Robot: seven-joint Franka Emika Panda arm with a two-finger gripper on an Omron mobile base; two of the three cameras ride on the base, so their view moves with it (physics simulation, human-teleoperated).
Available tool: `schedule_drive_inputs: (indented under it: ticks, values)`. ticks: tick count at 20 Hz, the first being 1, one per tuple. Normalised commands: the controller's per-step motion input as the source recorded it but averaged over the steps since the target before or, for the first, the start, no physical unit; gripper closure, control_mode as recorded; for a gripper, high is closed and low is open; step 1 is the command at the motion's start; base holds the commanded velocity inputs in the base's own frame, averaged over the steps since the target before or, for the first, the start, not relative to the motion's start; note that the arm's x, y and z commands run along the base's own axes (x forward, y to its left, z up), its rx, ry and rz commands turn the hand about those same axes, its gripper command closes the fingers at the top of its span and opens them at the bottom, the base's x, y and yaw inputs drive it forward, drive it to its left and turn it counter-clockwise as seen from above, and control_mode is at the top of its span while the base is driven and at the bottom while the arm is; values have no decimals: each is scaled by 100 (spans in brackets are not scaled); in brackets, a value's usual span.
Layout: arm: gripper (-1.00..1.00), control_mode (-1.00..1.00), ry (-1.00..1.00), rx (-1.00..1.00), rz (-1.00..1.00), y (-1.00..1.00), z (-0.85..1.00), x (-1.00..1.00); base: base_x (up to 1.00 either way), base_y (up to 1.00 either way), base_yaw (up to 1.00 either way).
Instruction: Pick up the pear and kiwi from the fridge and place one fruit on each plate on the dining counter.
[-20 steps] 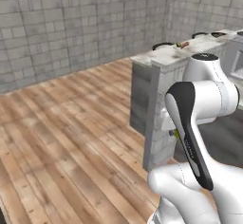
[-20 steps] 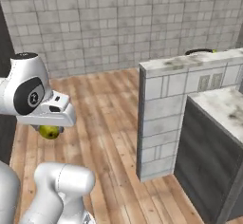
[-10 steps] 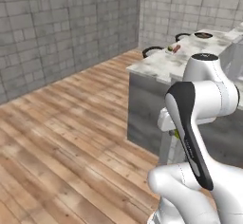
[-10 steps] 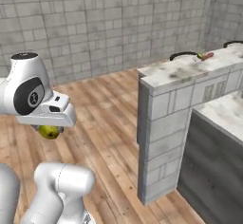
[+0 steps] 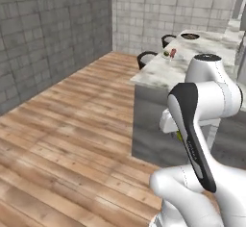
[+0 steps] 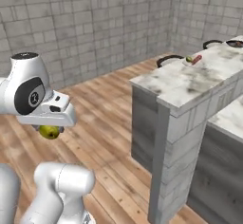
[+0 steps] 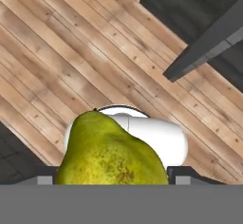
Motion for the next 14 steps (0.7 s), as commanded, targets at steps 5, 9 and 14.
schedule_drive_inputs:
  ticks: [5,9,14]
  values:
    - [100,100,0,0,0,0,0,0,93,100,-37]
    - [100,100,0,0,0,0,0,0,88,100,-35]
    - [100,100,0,0,0,0,0,0,86,100,-36]
